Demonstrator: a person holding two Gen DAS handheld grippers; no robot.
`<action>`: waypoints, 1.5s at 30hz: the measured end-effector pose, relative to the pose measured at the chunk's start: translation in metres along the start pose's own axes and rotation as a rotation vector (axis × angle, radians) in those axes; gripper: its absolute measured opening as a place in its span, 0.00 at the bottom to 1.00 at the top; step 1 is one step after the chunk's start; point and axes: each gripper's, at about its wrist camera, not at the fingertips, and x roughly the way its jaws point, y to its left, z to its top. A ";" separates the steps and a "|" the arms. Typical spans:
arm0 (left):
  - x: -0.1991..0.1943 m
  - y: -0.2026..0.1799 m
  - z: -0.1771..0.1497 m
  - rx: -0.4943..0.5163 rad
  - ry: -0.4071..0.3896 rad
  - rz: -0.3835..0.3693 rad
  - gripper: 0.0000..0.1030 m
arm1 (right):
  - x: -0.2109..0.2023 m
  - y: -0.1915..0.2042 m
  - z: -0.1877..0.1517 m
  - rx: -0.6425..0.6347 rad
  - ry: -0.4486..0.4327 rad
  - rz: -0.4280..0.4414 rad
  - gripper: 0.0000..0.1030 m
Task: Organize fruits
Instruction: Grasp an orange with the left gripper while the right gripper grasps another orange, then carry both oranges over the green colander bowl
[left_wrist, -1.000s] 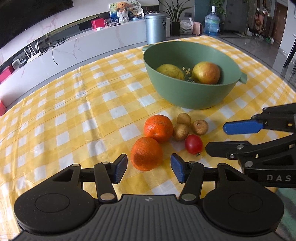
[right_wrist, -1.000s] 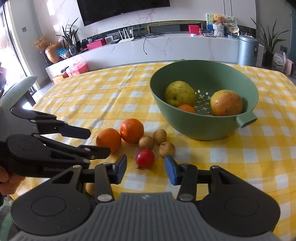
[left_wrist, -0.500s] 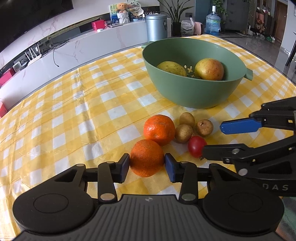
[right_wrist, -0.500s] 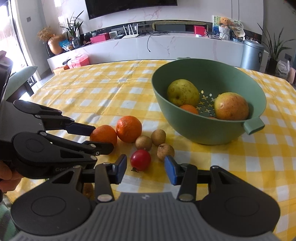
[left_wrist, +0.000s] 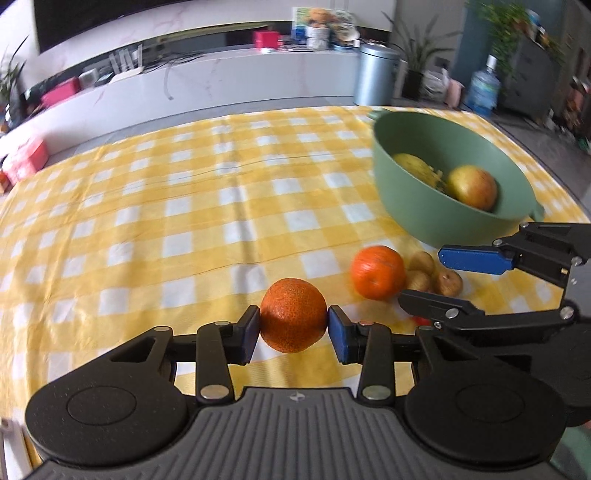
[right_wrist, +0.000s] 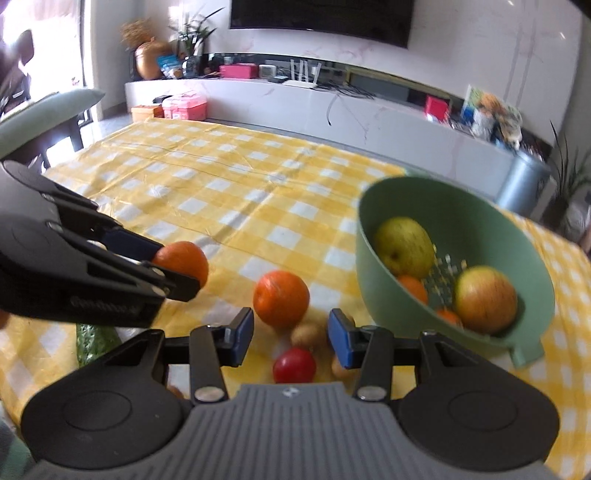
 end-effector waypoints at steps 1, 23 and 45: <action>-0.001 0.003 0.000 -0.015 0.001 0.002 0.43 | 0.002 0.003 0.002 -0.019 -0.001 -0.002 0.42; 0.002 0.020 0.000 -0.084 0.006 -0.039 0.43 | 0.049 0.032 0.010 -0.257 0.051 -0.072 0.39; -0.033 -0.029 0.067 -0.073 -0.079 -0.237 0.43 | -0.050 -0.042 0.030 -0.058 -0.085 -0.029 0.37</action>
